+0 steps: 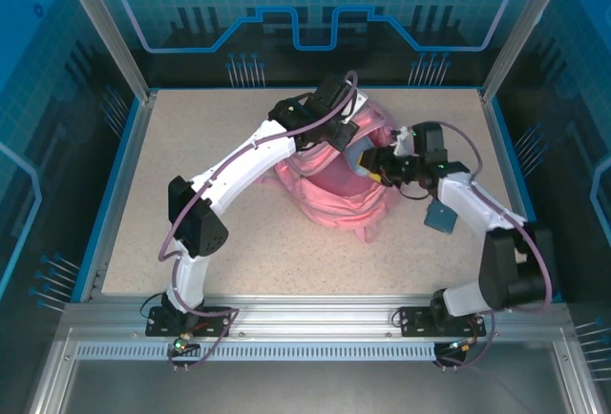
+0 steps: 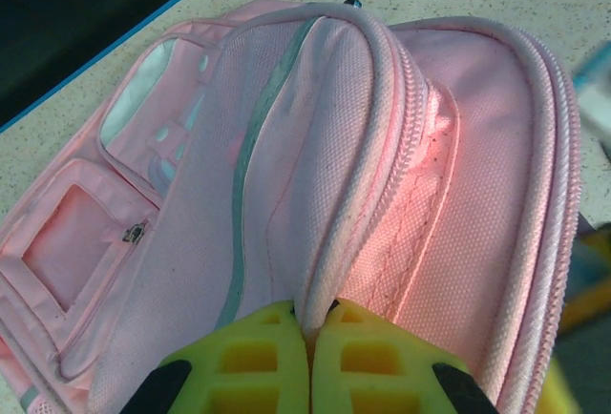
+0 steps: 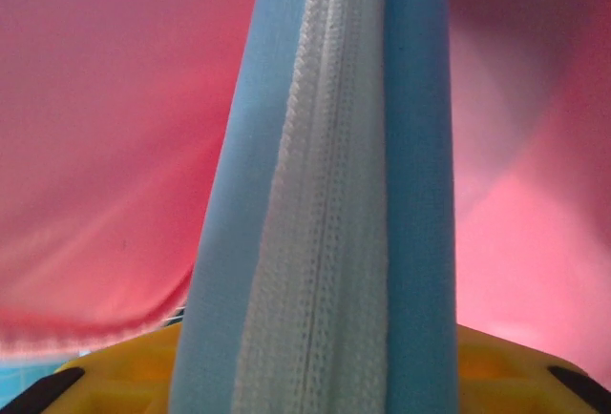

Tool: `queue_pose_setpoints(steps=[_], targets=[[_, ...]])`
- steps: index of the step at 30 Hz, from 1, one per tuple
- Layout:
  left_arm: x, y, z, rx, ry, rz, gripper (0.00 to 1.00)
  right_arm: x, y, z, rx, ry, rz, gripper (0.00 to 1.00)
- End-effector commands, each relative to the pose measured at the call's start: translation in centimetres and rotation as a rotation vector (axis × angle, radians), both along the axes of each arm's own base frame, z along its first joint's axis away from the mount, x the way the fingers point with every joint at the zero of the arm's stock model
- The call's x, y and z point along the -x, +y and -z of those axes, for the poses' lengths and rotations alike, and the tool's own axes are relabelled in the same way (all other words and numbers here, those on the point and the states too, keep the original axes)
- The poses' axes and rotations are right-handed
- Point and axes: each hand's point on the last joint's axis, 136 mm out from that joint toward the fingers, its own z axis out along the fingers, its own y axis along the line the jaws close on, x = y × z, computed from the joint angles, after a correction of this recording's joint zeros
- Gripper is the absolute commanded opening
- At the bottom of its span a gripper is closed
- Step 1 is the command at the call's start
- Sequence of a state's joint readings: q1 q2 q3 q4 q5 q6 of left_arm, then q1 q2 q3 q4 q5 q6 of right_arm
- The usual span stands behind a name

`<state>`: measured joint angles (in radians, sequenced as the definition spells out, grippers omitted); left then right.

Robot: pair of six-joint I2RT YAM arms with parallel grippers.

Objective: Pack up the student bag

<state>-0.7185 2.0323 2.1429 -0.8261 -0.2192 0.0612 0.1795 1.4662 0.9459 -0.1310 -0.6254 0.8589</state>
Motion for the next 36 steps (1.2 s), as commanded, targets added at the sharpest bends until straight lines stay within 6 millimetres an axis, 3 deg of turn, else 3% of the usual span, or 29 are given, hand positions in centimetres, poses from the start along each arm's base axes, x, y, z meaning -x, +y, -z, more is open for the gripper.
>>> queue_pose_setpoints(steps=[1, 4, 7, 10, 15, 20, 25, 29, 32, 36], targets=[[-0.9, -1.1, -6.5, 0.191, -0.104, -0.058, 0.0, -3.5, 2.3, -0.8, -0.025, -0.055, 0.016, 0.49], [-1.3, -0.9, -6.1, 0.203, -0.086, -0.098, 0.0, -5.0, 2.7, 0.5, -0.001, -0.036, 0.042, 0.65], [-1.8, -0.6, -5.6, 0.2, -0.063, -0.127, 0.0, -4.7, 1.7, 0.4, 0.038, -0.043, 0.077, 0.74], [-2.1, -0.1, -5.1, 0.179, -0.05, -0.145, 0.0, -2.8, 0.2, -0.3, 0.1, -0.055, 0.095, 0.75], [-2.4, 0.0, -4.0, 0.164, -0.028, -0.164, 0.0, 1.9, -2.1, -0.4, 0.18, -0.031, 0.102, 0.74], [-2.5, 0.0, -3.5, 0.17, -0.013, -0.175, 0.0, 6.2, -5.0, 1.4, 0.288, 0.026, 0.157, 0.73], [-2.9, 2.4, -3.5, 0.118, -0.043, -0.289, 0.0, 8.7, -8.5, 4.4, 0.43, 0.109, 0.281, 0.75], [-2.2, 4.2, -3.6, 0.09, -0.06, -0.342, 0.0, 8.0, -6.5, 5.2, 0.333, 0.085, 0.204, 0.71], [-1.0, 5.4, -3.6, 0.091, -0.057, -0.364, 0.0, 6.5, -4.5, 5.5, 0.273, 0.077, 0.116, 0.58], [0.9, 6.8, -2.9, 0.118, -0.026, -0.385, 0.0, 3.8, -3.9, 6.1, 0.284, 0.039, 0.084, 0.42]])
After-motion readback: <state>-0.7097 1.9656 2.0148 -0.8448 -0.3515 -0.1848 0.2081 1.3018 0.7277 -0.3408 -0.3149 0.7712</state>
